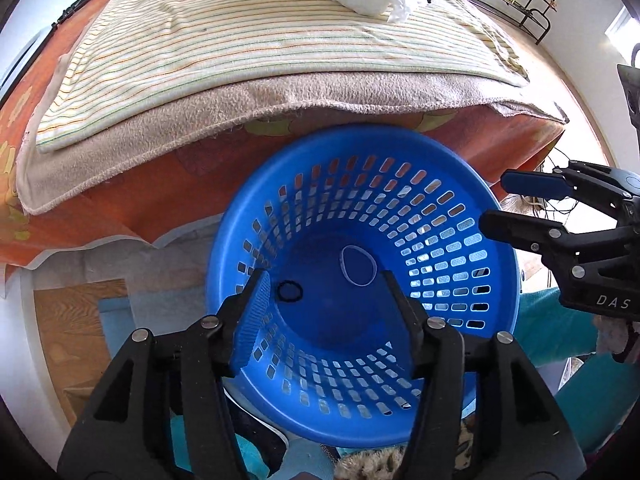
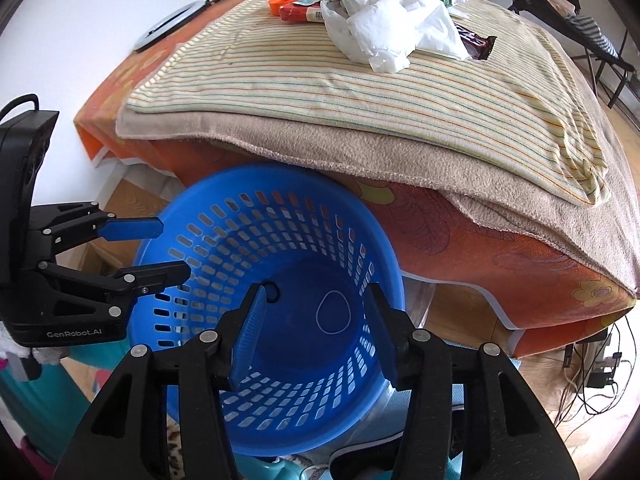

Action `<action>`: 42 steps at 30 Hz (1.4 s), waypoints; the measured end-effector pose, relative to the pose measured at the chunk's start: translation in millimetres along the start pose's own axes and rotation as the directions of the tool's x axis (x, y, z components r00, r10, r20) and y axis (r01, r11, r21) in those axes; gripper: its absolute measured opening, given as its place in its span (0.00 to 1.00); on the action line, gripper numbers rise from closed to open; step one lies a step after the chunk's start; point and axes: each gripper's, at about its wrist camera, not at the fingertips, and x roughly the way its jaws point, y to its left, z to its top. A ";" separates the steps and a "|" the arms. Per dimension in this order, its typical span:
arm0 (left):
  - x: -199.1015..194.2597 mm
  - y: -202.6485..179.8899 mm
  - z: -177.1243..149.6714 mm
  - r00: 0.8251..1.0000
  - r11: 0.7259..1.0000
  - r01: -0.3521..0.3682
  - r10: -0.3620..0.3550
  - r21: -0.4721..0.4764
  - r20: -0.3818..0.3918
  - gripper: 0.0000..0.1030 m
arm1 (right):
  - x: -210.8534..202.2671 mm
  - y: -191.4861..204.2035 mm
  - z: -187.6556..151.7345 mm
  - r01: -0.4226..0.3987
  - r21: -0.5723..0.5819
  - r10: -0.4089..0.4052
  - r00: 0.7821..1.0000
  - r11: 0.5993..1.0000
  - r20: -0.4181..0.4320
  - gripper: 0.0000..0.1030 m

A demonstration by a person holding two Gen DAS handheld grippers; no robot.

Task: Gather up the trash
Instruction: 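Carry both items over the blue basket and open both grippers to drop them, then move both grippers back over the trash pile on the bed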

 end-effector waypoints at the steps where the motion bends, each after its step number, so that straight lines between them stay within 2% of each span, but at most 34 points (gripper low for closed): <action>1: -0.2 0.4 0.1 1.000 1.000 -0.001 0.001 -0.002 -0.001 0.55 | -0.2 0.2 0.1 0.004 0.000 -0.004 1.000 1.000 0.001 0.50; 5: -1.3 1.2 1.2 1.000 1.000 -0.006 0.006 -0.006 -0.007 0.55 | -2.1 0.6 1.0 0.031 0.002 -0.031 1.000 1.000 0.005 0.59; 7: -3.3 1.4 3.4 1.000 1.000 -0.011 0.011 -0.002 -0.008 0.55 | -4.8 0.5 1.8 0.047 0.001 -0.047 0.999 0.999 0.016 0.60; 12: -14.5 3.8 18.1 0.999 0.999 -0.047 0.047 0.001 0.004 0.64 | -10.3 -1.6 6.9 0.083 0.011 -0.083 0.996 0.997 0.030 0.68; 18: -34.6 10.2 49.1 0.998 0.999 -0.049 0.048 0.016 0.039 0.64 | -19.1 -6.8 15.4 0.107 0.032 -0.108 0.993 0.994 0.043 0.68; 24: -49.3 21.4 85.6 0.991 0.992 -0.106 0.099 0.064 0.094 0.64 | -32.1 -17.5 28.6 0.098 0.084 -0.104 0.992 0.992 0.076 0.68; 32: -55.7 50.6 136.7 0.988 0.995 -0.102 0.102 -0.001 0.113 0.64 | -42.7 -43.8 55.0 0.071 0.155 -0.092 0.987 0.985 0.134 0.68; 37: -66.0 50.5 171.5 0.959 0.976 -0.218 0.209 0.025 0.192 0.64 | -48.6 -53.4 78.2 0.095 0.132 -0.118 0.977 0.987 0.177 0.68; 40: -63.6 59.1 191.3 0.968 0.984 -0.178 0.176 -0.010 0.179 0.64 | -49.7 -57.7 93.8 0.106 0.123 -0.129 0.970 0.987 0.204 0.68; 42: -59.5 62.9 202.1 0.976 0.991 -0.129 0.130 -0.019 0.174 0.64 | -49.3 -60.8 103.5 0.092 0.126 -0.118 0.970 0.988 0.214 0.68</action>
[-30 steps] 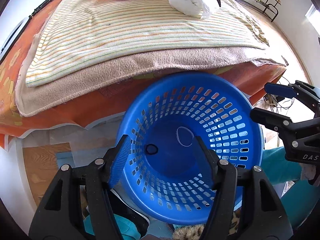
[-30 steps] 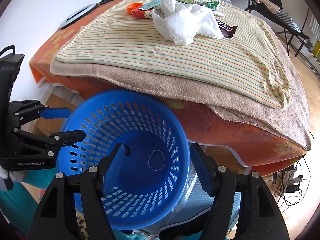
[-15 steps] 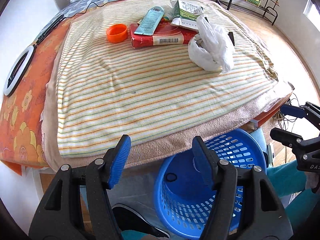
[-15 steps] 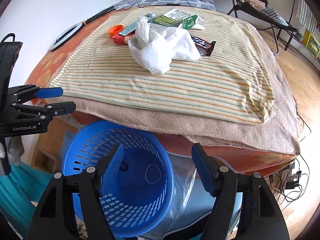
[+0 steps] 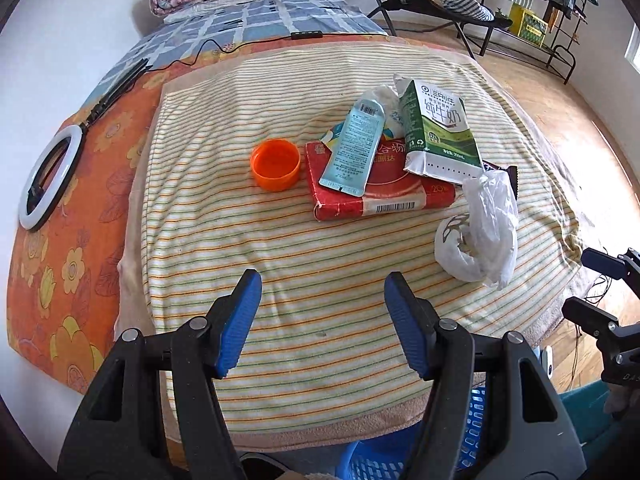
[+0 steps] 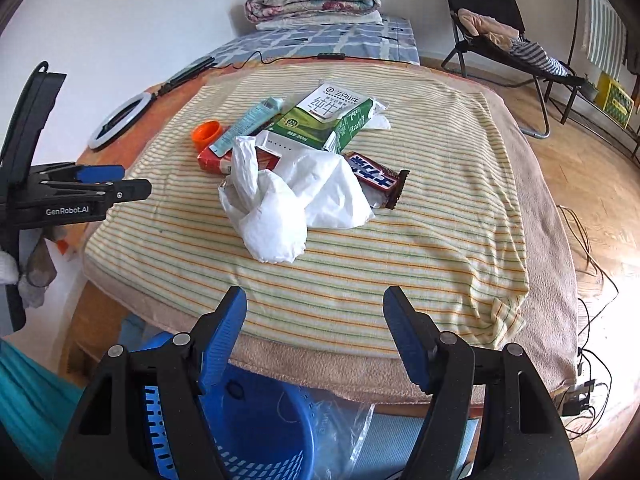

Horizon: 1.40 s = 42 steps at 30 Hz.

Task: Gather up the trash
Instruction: 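Move both grippers back over the trash pile on the bed, then grasp the blue-green tube with the left gripper while the right gripper grasps the white plastic bag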

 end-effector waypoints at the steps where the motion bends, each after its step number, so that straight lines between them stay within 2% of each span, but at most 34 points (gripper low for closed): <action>1: 2.7 -0.9 4.3 1.000 1.000 0.009 -0.009 -0.007 -0.003 0.64 | 2.3 0.3 4.5 -0.009 0.005 0.009 1.000 1.000 0.001 0.68; 6: 13.8 -5.0 29.3 0.997 0.997 0.074 -0.074 -0.031 0.001 0.64 | 18.8 2.8 19.9 -0.058 0.036 0.058 0.998 0.998 -0.015 0.68; 13: 43.2 -4.4 59.9 0.993 0.991 0.119 -0.120 -0.060 -0.018 0.64 | 43.0 4.9 34.6 -0.092 0.077 0.096 0.994 0.993 -0.053 0.71; 14: 47.1 -5.5 63.4 0.992 0.991 0.120 -0.121 -0.055 -0.021 0.64 | 44.9 5.5 36.6 -0.090 0.077 0.094 0.994 0.993 -0.052 0.75; 16: 54.2 -9.5 69.4 0.994 0.994 0.104 -0.104 -0.030 -0.023 0.64 | 47.1 6.5 39.5 -0.091 0.081 0.095 0.994 0.993 -0.045 0.78; 25: 83.3 -15.4 86.0 0.997 0.998 0.067 -0.066 0.018 -0.040 0.63 | 62.8 15.0 50.5 -0.097 0.066 0.101 0.993 0.993 -0.067 0.78; 27: 87.9 -15.0 88.4 0.996 0.997 0.073 -0.072 0.017 -0.048 0.53 | 67.9 16.5 51.3 -0.094 0.066 0.099 0.992 0.993 -0.075 0.78; 33: 92.5 -18.1 91.8 0.996 0.997 0.076 -0.074 0.034 -0.042 0.36 | 81.4 14.6 53.4 -0.094 0.104 0.104 0.990 0.990 -0.098 0.78; 37: 92.5 -17.9 90.9 0.997 0.996 0.075 -0.074 0.038 -0.033 0.35 | 83.1 13.8 56.0 -0.088 0.095 0.096 0.992 0.992 -0.085 0.78; 42: 87.5 -15.1 89.3 0.997 0.997 0.069 -0.068 0.027 -0.020 0.35 | 82.9 6.7 55.6 -0.114 0.116 0.123 0.989 0.987 -0.076 0.77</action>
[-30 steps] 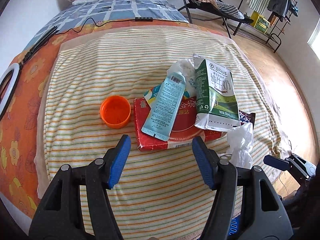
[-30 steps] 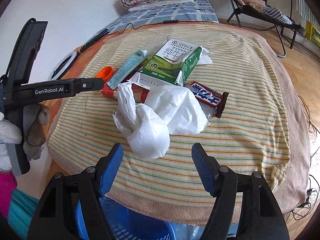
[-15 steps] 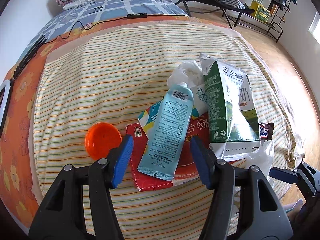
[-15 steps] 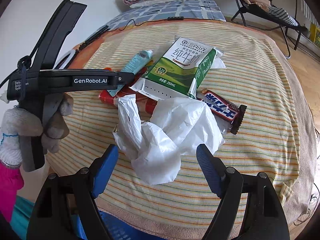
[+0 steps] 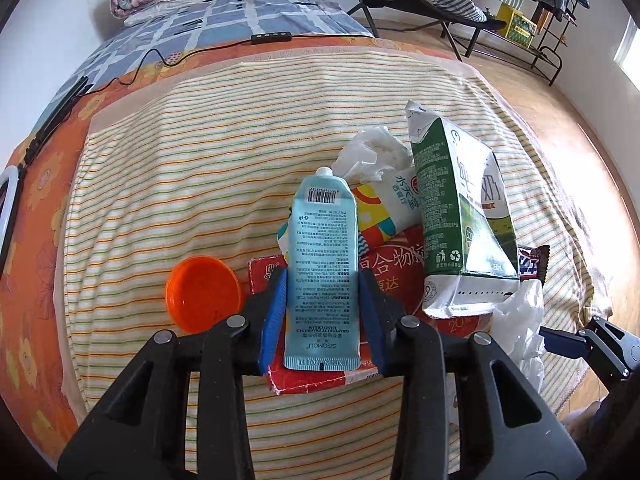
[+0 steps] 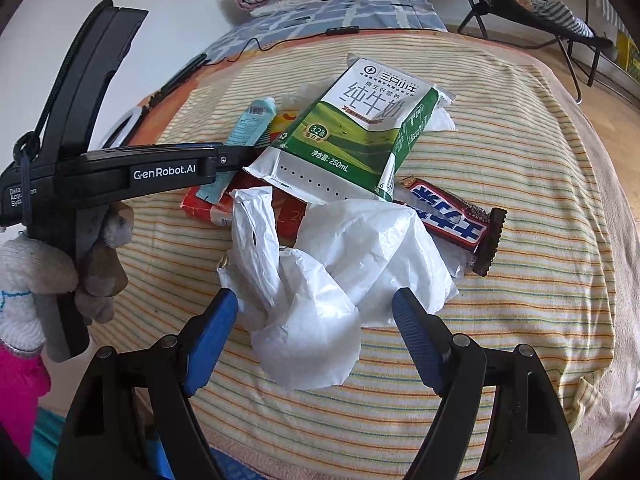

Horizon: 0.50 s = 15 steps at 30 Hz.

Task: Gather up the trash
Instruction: 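Grasp the blue-green tube with the left gripper while the right gripper grasps the white plastic bag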

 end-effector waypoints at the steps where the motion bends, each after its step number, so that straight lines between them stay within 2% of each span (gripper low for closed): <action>1: -1.7 0.9 -0.4 1.000 1.000 -0.003 0.003 -0.002 0.004 0.35 | 0.0 -1.3 0.4 -0.007 0.006 0.007 1.000 1.000 0.001 0.76; 2: -3.8 1.8 -0.9 1.000 1.000 -0.004 0.004 -0.005 0.008 0.35 | -1.0 -3.0 0.1 -0.013 0.012 0.013 1.000 1.000 0.004 0.69; 3: -6.2 2.8 -1.5 1.000 1.000 -0.005 0.005 -0.010 0.013 0.35 | -1.8 -4.8 -0.1 -0.014 0.017 0.014 1.000 1.000 0.004 0.57; 5: -10.9 4.8 -2.6 1.000 1.000 -0.005 0.006 -0.014 0.020 0.35 | -3.4 -9.9 1.0 -0.024 0.025 0.024 1.000 0.999 0.002 0.50; 7: -14.9 5.5 -4.6 1.000 1.000 -0.016 0.017 -0.009 0.027 0.35 | -6.1 -12.7 1.2 -0.050 0.037 0.050 0.999 0.998 0.007 0.35; 8: -16.7 5.8 -5.5 0.999 1.000 -0.021 0.021 -0.008 0.030 0.35 | -7.1 -14.0 1.3 -0.065 0.043 0.065 0.998 0.997 0.006 0.32; 15: -29.2 6.5 -12.6 0.998 0.999 -0.035 0.035 0.000 0.047 0.35 | -19.7 -6.5 -2.5 -0.070 0.007 0.070 0.997 0.997 0.031 0.27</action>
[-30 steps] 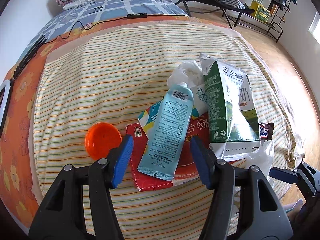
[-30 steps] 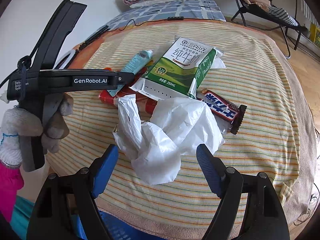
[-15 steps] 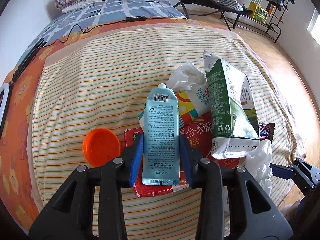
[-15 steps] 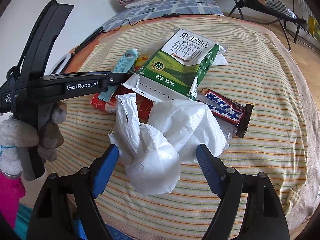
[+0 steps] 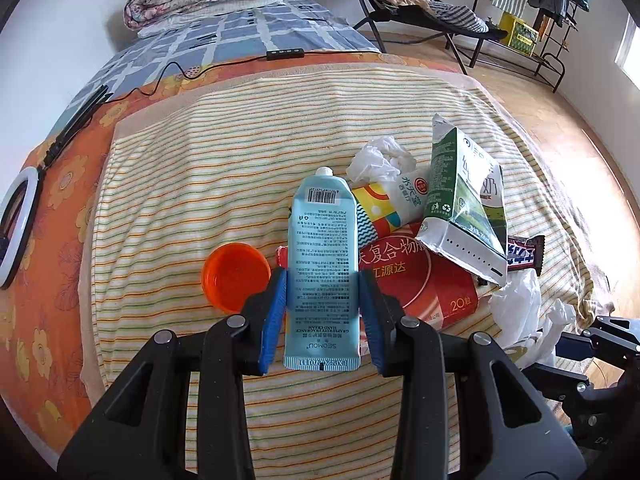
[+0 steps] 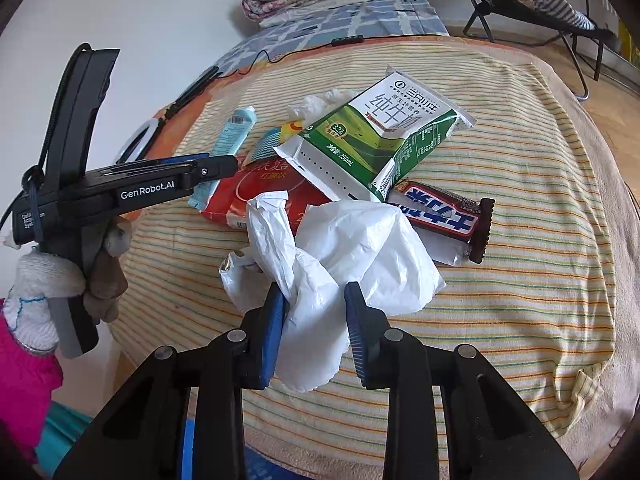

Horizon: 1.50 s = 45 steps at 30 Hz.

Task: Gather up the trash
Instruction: 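Grasp the blue-green tube with the left gripper while the right gripper grasps the white plastic bag, then carry the tube and bag over the blue basket and release both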

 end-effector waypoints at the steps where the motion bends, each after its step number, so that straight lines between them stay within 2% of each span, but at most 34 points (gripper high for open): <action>1: -2.0 0.9 -0.8 1.000 1.000 0.001 -0.001 -0.002 0.003 0.35 | -2.5 1.3 0.3 -0.004 -0.006 0.004 1.000 1.000 0.006 0.27; 8: -22.0 5.9 -7.2 1.000 1.000 0.013 -0.013 -0.019 0.020 0.35 | -28.2 13.9 -3.2 0.006 -0.067 -0.002 0.998 0.998 0.063 0.27; 16: -52.5 -1.3 -36.0 0.999 1.000 0.007 -0.007 0.003 0.032 0.35 | -46.5 25.2 -20.0 0.040 -0.135 -0.030 0.997 0.990 0.076 0.27; 31: -121.3 -40.3 -136.0 0.998 0.998 0.045 -0.047 0.052 0.043 0.35 | -86.7 54.1 -87.8 0.064 -0.269 -0.046 0.996 0.961 0.072 0.27; 39: -132.9 -56.7 -191.0 0.997 0.995 0.077 -0.077 0.061 0.008 0.35 | -85.7 57.5 -128.5 0.048 -0.290 -0.046 0.999 0.956 0.012 0.27; 45: -125.7 -67.6 -224.5 0.995 0.993 0.096 -0.094 0.069 -0.040 0.35 | -80.7 56.9 -152.9 0.040 -0.285 -0.050 0.998 0.958 -0.028 0.27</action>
